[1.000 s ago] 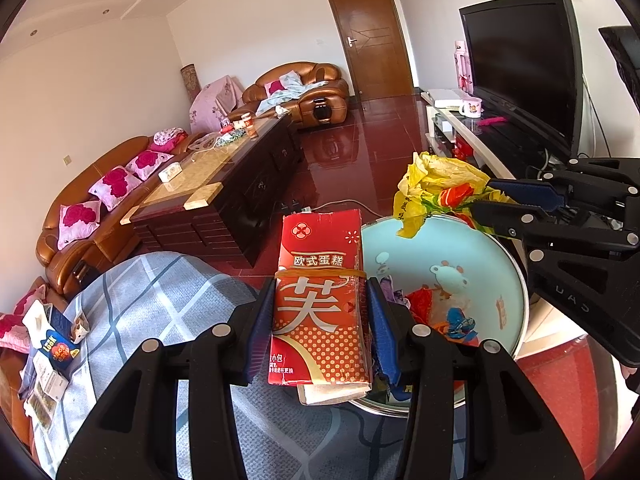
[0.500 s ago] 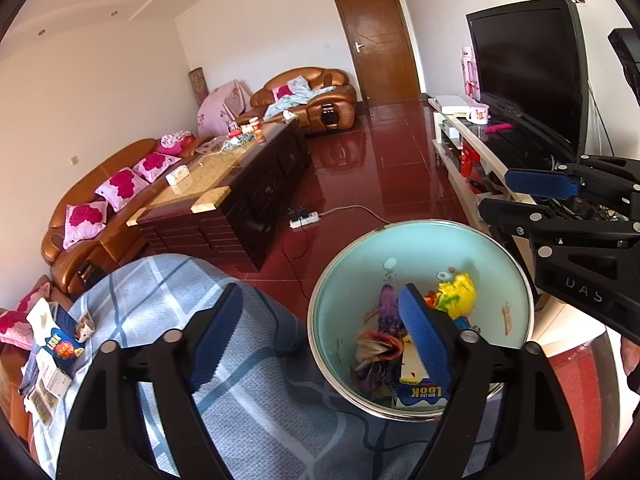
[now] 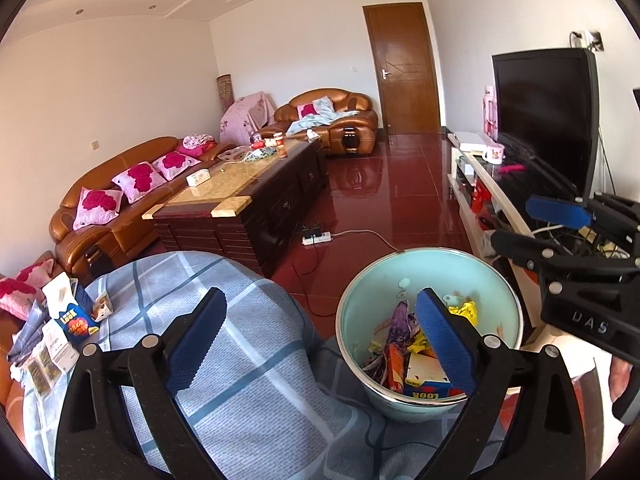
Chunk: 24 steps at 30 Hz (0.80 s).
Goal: Collect trash
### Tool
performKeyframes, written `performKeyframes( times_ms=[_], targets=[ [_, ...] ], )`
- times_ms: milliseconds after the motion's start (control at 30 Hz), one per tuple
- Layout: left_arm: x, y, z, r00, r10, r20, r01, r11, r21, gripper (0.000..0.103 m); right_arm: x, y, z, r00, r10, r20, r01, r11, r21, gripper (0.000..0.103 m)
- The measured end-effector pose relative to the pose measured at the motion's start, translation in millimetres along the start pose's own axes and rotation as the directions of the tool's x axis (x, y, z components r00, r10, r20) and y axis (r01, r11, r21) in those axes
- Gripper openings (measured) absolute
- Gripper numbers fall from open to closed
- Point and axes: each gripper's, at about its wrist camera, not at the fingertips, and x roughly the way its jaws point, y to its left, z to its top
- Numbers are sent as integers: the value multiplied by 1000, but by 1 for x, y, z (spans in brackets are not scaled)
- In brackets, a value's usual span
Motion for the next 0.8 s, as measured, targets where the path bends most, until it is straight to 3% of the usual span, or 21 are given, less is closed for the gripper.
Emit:
performKeyframes(
  times_ms=[800],
  targets=[
    [-14,12,2,1000,20,19,-19,999,-37,97,-5,-2,0,1000,-1,14,1,1000,-14,52]
  ],
)
